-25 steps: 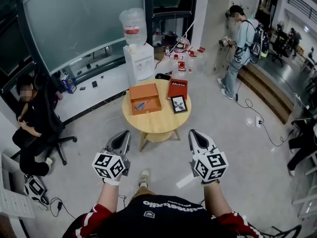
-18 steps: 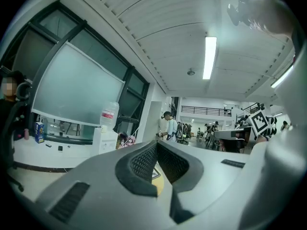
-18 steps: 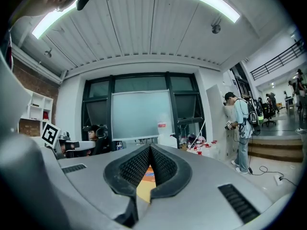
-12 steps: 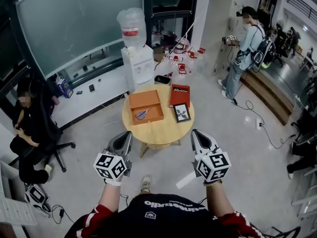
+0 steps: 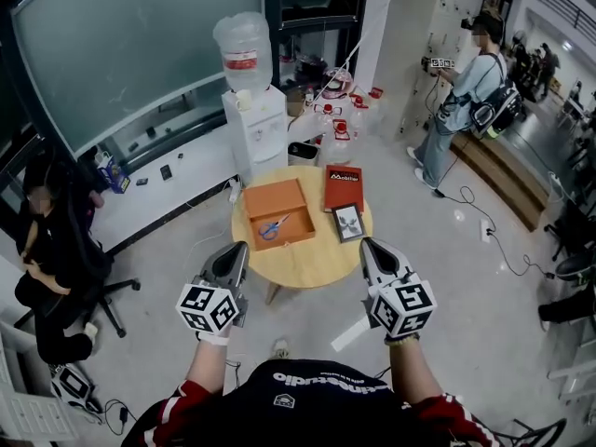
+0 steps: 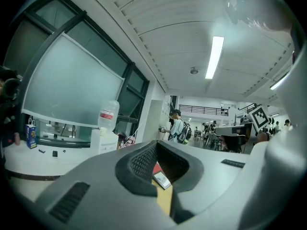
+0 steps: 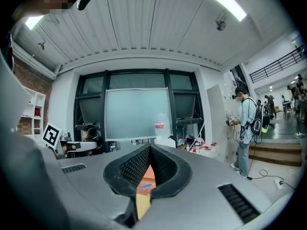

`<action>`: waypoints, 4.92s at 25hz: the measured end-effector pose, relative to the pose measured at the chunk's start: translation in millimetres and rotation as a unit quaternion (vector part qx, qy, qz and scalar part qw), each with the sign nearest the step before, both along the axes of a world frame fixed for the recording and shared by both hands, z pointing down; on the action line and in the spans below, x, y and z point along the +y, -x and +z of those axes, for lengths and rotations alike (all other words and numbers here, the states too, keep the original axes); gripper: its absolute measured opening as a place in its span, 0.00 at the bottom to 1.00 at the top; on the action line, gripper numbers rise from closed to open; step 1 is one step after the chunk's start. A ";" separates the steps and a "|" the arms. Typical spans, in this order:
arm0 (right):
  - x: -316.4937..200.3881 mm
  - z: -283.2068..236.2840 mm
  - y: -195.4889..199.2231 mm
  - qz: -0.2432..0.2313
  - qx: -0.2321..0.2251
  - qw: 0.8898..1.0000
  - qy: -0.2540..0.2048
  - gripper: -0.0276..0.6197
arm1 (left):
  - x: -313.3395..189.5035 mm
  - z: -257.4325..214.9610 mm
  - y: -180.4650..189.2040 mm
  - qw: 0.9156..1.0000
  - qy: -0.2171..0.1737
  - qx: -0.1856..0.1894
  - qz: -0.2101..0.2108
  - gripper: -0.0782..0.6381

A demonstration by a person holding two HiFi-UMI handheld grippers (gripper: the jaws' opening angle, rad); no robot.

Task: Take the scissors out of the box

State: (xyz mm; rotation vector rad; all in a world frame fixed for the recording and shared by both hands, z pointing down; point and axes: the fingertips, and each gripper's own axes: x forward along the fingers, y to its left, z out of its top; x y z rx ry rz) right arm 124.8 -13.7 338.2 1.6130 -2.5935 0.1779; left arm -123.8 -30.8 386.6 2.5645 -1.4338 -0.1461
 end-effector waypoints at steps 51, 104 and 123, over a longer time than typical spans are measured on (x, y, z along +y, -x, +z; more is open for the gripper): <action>-179.9 14.2 83.2 -0.028 0.008 1.000 0.006 0.09 | -181.4 38.9 74.3 0.999 0.025 -0.014 -0.018 0.13; -179.2 80.3 37.2 -0.017 -0.004 0.997 0.073 0.09 | -227.6 282.1 -40.6 0.914 0.162 -0.322 0.189 0.36; -215.2 97.8 12.0 -0.027 0.001 0.995 0.098 0.09 | -247.3 388.3 -46.2 0.847 0.290 -0.395 0.205 0.36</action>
